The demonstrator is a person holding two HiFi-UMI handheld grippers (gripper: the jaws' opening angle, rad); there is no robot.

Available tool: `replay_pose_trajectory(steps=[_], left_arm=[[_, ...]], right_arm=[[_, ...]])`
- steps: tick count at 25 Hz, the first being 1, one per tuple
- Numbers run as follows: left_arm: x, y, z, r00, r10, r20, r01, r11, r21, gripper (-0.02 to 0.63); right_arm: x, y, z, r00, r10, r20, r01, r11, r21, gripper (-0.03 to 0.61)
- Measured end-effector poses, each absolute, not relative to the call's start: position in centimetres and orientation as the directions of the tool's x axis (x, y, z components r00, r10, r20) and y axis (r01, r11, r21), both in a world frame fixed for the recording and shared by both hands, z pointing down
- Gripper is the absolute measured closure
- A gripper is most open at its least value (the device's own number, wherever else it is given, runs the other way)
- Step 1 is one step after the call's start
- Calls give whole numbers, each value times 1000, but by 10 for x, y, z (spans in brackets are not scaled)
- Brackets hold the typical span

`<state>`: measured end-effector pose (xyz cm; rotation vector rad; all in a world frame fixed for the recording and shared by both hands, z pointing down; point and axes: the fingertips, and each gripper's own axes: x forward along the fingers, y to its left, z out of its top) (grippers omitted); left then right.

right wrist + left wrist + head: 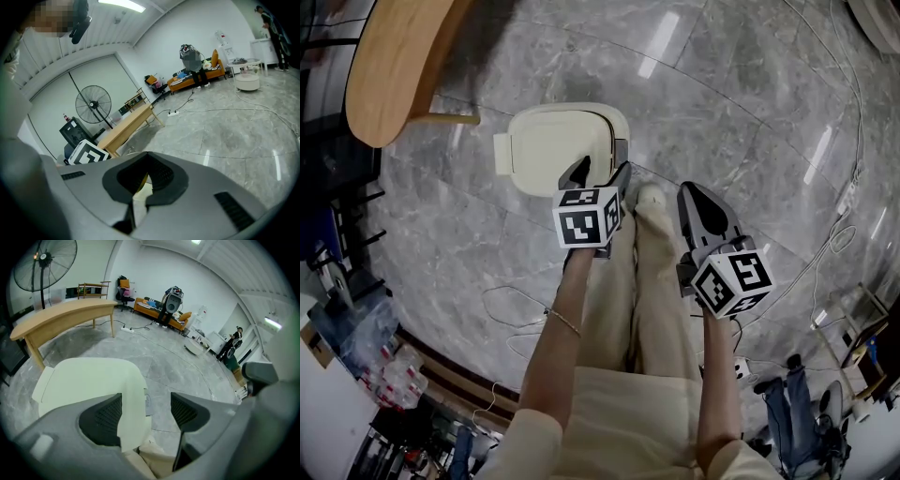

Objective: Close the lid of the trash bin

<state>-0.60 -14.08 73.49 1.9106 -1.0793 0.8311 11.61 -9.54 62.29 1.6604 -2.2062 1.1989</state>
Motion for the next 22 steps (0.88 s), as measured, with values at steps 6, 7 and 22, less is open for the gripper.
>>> replay_pose_trajectory(steps=[6,7,22], left_arm=[[-6,-143,752,424,-377,823,-897,-297,327,291],[-6,-145,754,421,-380,824,-901,-281,332,291],[-29,-152,770,320,-419,850,-947,-161,278,479]], right_arm=[[117,-96,637,-397,-746,535,-852,82,-518,574],[118,-97,638,-398,-745,535,-851,81,-519,574],[127,-98,659,-403,-739,540,-842,68,-535,574]])
